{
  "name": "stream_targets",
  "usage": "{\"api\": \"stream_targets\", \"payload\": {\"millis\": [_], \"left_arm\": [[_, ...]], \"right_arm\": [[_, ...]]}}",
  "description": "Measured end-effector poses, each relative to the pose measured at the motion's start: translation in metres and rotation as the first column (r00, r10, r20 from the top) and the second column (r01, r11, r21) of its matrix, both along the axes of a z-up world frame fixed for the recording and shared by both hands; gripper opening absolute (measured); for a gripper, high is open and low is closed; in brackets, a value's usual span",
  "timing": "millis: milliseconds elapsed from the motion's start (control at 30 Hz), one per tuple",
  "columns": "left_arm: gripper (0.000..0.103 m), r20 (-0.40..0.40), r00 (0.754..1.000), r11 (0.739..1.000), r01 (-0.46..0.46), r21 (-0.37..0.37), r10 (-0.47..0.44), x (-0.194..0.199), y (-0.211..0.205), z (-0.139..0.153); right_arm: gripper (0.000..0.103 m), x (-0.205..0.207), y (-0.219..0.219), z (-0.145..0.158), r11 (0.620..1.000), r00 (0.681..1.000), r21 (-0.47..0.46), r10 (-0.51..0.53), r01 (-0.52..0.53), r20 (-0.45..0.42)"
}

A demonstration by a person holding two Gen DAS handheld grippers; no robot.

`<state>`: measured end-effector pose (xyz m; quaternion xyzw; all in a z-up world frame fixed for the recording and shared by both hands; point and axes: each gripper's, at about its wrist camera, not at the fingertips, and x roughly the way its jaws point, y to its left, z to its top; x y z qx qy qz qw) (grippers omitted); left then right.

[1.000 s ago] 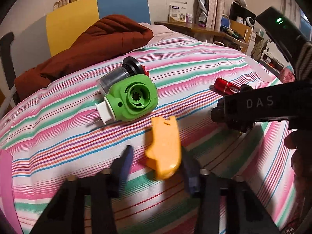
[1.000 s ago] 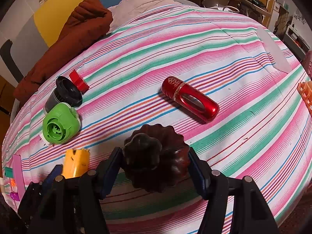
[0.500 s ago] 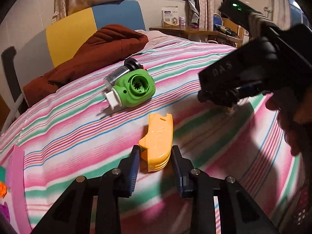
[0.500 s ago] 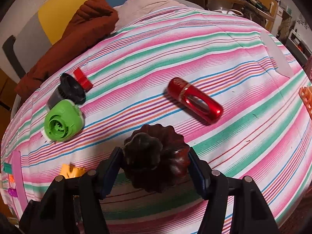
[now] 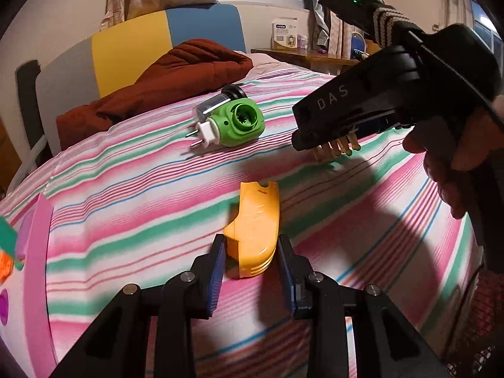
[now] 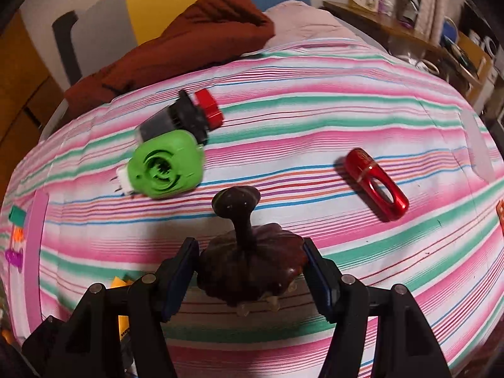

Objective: Organize rigid objects
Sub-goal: 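Reach the left gripper to the yellow plastic piece while the right holds the massager, then close the left gripper on the yellow plastic piece and lift it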

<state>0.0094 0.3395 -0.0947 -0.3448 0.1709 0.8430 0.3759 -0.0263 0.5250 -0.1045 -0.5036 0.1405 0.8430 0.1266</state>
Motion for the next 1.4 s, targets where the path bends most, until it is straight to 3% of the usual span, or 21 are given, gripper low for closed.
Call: {"api": "stream_targets", "payload": {"millis": [200, 367, 600, 933, 1033, 1267, 1300, 1367, 1400], "left_arm": [[0.033, 0.031, 0.999, 0.999, -0.014, 0.049, 0.012, 0.005, -0.020, -0.001], [0.032, 0.011, 1.000, 0.999, -0.011, 0.047, 0.011, 0.016, -0.034, 0.001], [0.032, 0.073, 0.997, 0.995, -0.022, 0.101, 0.015, 0.028, -0.054, 0.006], [0.030, 0.059, 0.998, 0.982, -0.046, 0.183, 0.036, 0.037, -0.083, 0.033], [0.024, 0.062, 0.996, 0.979, -0.071, 0.194, 0.060, 0.035, -0.094, 0.040], [0.024, 0.101, 0.991, 0.977, -0.101, 0.190, 0.082, 0.028, -0.105, 0.036], [0.025, 0.101, 0.991, 0.978, -0.101, 0.184, 0.084, 0.028, -0.103, 0.034], [0.039, 0.118, 0.990, 0.980, -0.092, 0.177, 0.072, 0.027, -0.099, 0.031], [0.054, 0.124, 0.990, 0.980, -0.092, 0.178, 0.071, 0.027, -0.097, 0.030]], "right_arm": [[0.066, 0.005, -0.019, 0.003, 0.997, 0.997, 0.015, 0.078, -0.078, -0.005], [0.066, 0.006, -0.029, 0.005, 0.993, 0.994, 0.020, 0.113, -0.112, -0.009], [0.066, 0.005, -0.037, 0.005, 0.989, 0.989, 0.008, 0.150, -0.149, -0.017], [0.066, 0.002, -0.047, 0.005, 0.978, 0.978, 0.010, 0.209, -0.209, -0.025], [0.066, 0.001, -0.050, 0.005, 0.975, 0.975, 0.026, 0.223, -0.222, -0.022], [0.066, 0.000, -0.048, 0.004, 0.976, 0.976, 0.020, 0.217, -0.217, -0.023], [0.066, 0.000, -0.048, 0.004, 0.976, 0.976, 0.021, 0.218, -0.218, -0.023], [0.066, 0.000, -0.048, 0.003, 0.976, 0.976, 0.022, 0.218, -0.217, -0.023], [0.066, 0.000, -0.048, 0.003, 0.976, 0.976, 0.022, 0.218, -0.218, -0.023]]}}
